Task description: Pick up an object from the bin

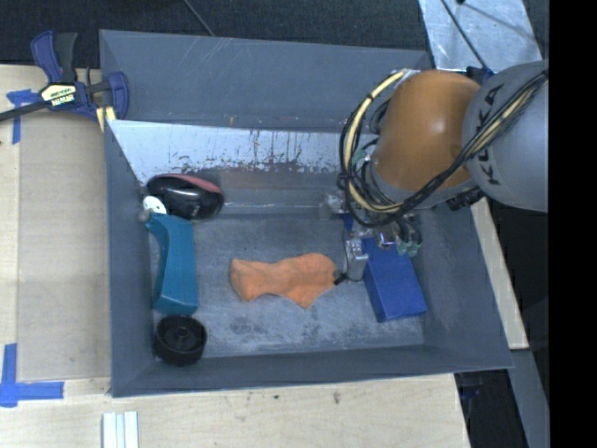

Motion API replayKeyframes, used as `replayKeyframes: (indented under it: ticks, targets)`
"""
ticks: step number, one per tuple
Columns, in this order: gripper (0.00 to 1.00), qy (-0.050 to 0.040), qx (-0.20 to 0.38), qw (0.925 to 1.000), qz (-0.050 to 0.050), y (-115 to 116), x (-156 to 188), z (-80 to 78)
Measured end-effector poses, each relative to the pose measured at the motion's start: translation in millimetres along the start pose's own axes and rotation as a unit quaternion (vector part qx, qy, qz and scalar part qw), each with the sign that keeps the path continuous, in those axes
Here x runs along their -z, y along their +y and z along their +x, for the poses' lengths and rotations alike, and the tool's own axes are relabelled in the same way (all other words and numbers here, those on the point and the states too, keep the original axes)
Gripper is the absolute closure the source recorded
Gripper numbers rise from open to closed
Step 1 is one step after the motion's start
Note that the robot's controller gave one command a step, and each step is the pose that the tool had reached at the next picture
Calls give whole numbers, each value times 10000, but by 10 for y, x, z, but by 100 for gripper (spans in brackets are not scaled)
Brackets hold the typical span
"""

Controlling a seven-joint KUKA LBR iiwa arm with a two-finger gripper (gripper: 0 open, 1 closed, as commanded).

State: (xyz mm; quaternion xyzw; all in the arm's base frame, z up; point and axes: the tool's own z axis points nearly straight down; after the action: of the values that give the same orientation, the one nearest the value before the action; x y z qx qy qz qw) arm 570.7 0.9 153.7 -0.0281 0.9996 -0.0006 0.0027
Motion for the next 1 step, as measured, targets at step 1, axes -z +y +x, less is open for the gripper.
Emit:
replayKeyframes:
  ticks: [1]
  targets:
    - [0,5,204,9998,-11,89,-384,230]
